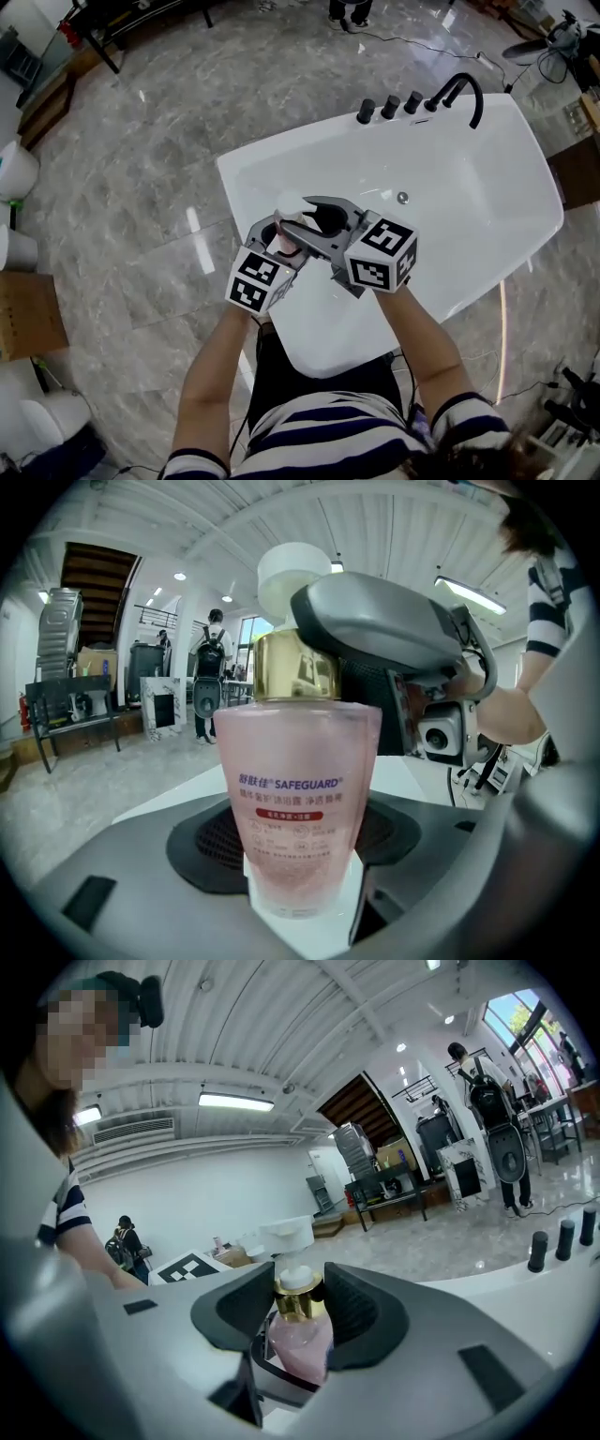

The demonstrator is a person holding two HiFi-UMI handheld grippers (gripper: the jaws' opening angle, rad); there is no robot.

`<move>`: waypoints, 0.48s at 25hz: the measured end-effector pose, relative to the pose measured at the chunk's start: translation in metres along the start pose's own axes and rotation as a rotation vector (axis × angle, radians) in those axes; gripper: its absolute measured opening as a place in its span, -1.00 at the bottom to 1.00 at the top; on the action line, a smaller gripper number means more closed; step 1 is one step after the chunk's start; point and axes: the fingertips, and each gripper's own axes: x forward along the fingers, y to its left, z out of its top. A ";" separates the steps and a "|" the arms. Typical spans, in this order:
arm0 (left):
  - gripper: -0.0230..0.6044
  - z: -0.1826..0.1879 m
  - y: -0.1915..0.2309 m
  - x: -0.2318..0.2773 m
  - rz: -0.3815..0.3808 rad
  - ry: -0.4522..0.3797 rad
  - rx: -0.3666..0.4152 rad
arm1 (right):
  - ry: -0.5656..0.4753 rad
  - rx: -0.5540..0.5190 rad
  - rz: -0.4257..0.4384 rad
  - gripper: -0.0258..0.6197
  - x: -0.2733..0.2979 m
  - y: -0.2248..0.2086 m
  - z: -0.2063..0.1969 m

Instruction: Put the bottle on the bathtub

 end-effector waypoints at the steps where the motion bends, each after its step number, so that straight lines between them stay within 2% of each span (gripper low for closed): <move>1: 0.08 0.000 0.004 0.002 -0.004 0.001 0.020 | -0.008 0.002 -0.012 -0.36 0.001 -0.003 0.001; 3: 0.08 0.000 0.010 0.007 -0.025 0.011 0.045 | -0.033 0.024 -0.036 -0.36 0.004 -0.010 0.003; 6: 0.08 -0.005 0.013 0.016 -0.059 0.030 0.019 | -0.033 0.058 -0.054 -0.36 0.009 -0.024 -0.004; 12: 0.08 -0.008 0.040 0.039 -0.049 0.037 0.003 | -0.012 0.058 -0.050 -0.36 0.026 -0.055 -0.003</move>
